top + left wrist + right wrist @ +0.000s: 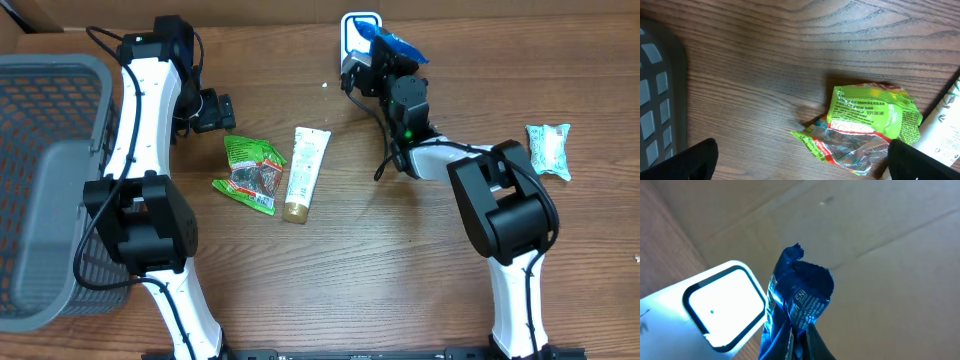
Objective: Scan the item barcode
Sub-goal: 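Hold the blue wrapper in front of the white scanner with right gripper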
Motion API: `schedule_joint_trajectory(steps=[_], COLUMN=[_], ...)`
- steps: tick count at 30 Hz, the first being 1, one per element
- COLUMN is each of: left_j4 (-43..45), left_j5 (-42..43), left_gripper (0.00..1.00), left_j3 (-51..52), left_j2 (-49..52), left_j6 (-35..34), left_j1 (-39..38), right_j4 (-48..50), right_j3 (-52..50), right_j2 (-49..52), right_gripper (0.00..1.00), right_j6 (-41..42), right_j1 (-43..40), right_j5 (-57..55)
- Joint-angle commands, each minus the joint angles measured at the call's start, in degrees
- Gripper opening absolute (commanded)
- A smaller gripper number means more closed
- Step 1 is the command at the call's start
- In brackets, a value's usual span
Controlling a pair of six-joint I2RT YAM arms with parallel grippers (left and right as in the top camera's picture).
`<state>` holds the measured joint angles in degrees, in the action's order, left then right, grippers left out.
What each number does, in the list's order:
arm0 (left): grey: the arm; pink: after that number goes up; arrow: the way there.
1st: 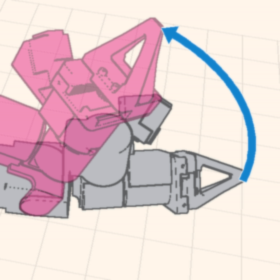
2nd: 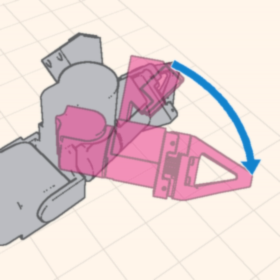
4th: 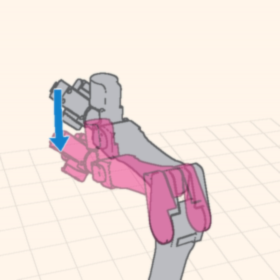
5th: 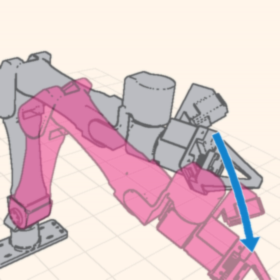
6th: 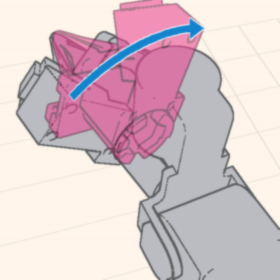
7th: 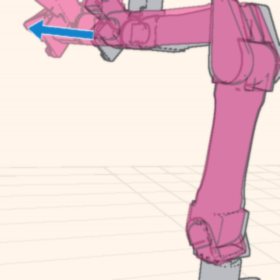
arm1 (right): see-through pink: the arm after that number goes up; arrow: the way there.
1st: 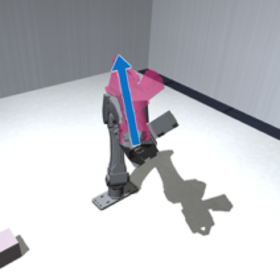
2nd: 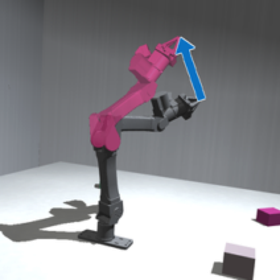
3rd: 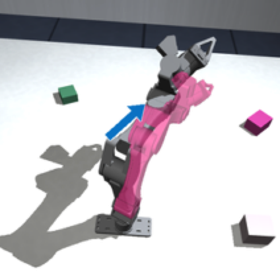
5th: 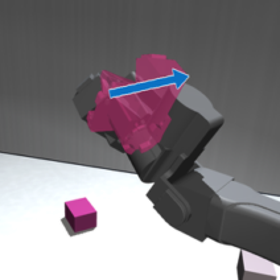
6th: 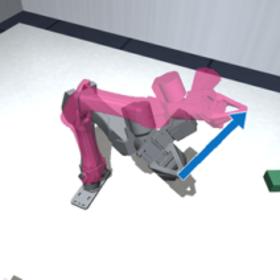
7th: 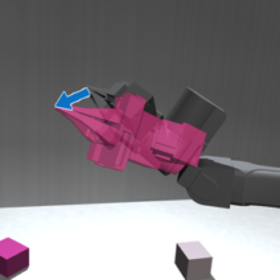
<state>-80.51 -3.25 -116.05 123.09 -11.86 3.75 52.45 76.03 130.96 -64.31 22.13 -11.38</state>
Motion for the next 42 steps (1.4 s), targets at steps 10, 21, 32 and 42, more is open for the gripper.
schedule_joint_trajectory(steps=[10, 21, 32, 42], left_j4=[0.02, 0.02, 0.02, 0.02], left_j5=[0.24, 0.24, 0.24, 0.24], left_gripper=[1.00, 1.00, 1.00, 1.00], left_j3=[0.09, 0.09, 0.09, 0.09], left_j2=[-1.36, -1.36, -1.36, -1.36], left_j6=[-0.59, -0.59, -0.59, -0.59], left_j1=[-0.50, -0.50, -0.50, -0.50], right_j4=[-6.62, -12.35, -12.76, -12.68], right_j3=[9.16, 9.16, 9.16, 9.16], right_j2=[1.09, 1.09, 1.09, 0.90], right_gripper=[0.04, 0.04, 0.04, 0.04], right_j6=[-9.60, -15.89, -16.79, -20.17], right_j1=[-0.13, -2.69, -3.52, -3.48], right_j5=[3.82, 5.46, 5.51, 5.46])
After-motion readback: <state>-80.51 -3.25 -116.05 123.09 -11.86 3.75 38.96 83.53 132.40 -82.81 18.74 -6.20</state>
